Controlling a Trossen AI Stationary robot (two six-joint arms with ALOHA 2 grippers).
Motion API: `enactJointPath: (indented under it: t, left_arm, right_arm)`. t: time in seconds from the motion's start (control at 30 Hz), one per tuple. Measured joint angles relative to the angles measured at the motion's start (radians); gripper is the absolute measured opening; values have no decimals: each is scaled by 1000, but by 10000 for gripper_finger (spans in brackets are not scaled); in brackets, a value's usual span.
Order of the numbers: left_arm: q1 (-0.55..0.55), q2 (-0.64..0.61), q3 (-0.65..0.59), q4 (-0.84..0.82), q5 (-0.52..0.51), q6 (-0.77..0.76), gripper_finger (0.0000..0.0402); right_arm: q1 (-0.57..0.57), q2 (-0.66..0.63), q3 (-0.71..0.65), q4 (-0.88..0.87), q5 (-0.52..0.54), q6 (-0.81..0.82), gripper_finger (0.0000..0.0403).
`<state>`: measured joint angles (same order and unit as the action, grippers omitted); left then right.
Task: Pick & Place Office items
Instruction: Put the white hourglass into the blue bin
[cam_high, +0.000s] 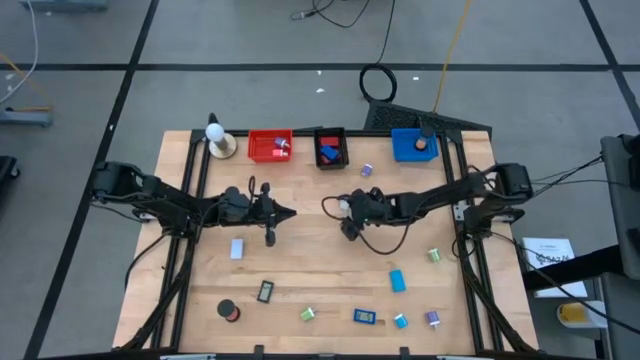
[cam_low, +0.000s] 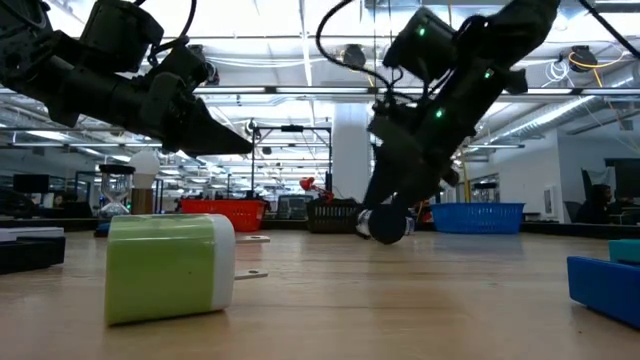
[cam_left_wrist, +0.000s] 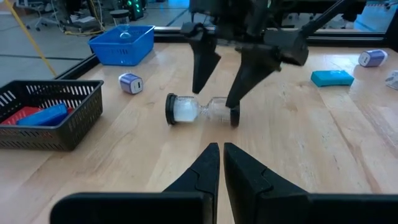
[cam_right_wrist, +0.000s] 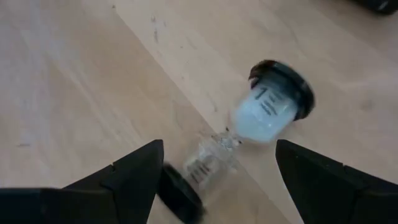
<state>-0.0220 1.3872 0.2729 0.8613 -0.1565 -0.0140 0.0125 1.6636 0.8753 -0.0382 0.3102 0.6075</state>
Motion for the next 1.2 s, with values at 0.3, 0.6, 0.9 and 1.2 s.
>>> enactJointPath:
  t: [0.3,0.6,0.9,1.2]
  left_arm:
    - [0,0,0,-4,0,-11,31]
    - [0,0,0,-14,-7,-94,31]
    - [7,0,0,182,107,-132,31]
    - [59,0,31,259,43,-237,112]
  right_arm:
    - [-31,14,-2,-117,-15,-53,253]
    - [-32,12,-1,-111,-52,-190,197]
    - [-21,12,-88,328,0,-311,197]
    - [-21,12,-229,956,-3,-429,198]
